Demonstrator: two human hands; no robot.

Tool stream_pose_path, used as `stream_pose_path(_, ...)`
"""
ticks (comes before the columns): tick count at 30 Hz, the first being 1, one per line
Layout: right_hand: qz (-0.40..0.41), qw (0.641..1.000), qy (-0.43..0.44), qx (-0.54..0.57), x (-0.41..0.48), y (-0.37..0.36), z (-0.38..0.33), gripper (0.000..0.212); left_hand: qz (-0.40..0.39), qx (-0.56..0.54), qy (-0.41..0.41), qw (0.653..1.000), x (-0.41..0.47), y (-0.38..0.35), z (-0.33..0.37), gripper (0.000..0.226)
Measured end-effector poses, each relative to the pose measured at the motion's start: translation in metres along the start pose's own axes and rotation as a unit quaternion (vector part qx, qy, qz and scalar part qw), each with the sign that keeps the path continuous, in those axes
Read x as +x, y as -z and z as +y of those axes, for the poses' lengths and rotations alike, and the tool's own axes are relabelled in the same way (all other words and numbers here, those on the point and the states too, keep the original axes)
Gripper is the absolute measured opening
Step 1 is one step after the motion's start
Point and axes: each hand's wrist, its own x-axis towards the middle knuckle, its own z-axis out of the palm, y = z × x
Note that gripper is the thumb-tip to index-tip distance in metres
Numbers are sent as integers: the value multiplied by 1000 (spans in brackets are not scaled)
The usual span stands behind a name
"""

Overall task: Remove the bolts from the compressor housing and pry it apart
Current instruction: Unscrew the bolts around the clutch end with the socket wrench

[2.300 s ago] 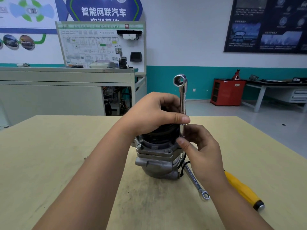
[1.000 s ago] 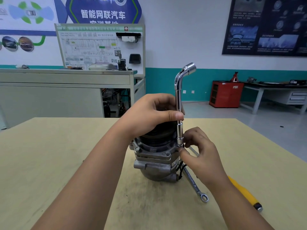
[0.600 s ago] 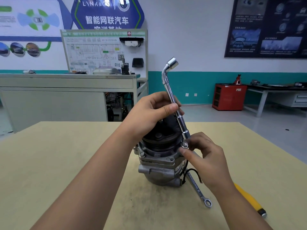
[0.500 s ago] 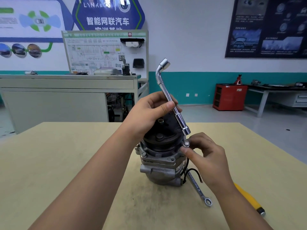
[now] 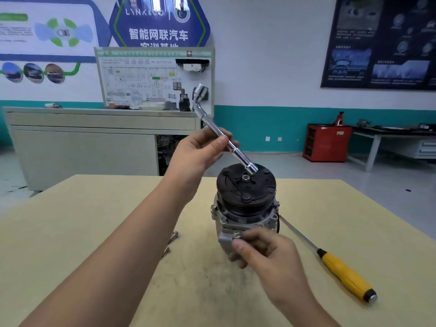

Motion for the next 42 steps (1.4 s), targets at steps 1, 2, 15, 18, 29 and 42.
stream_pose_path(1,-13,1000,-25,-9,-1,-8,2,26,4,9,-9,1000,-4,8,4,14)
stream_pose_path(2,-20,999,-47,-18,-1,-15,5,23,8,14,-16,1000,-8,15,8,15)
stream_pose_path(15,-3,963,-158,-217,30,-101,58,17,150,21,-11,988,-60,105,-26,12)
stream_pose_path(18,7,953,-145,-266,41,-113,67,18,191,9,4,982,-68,119,-45,17)
stream_pose_path(29,-56,904,-83,-416,63,-157,87,16,257,9,36,966,-82,125,-78,10)
stream_pose_path(42,-141,822,-3,-552,68,-176,88,27,270,-10,61,961,-85,124,-79,5)
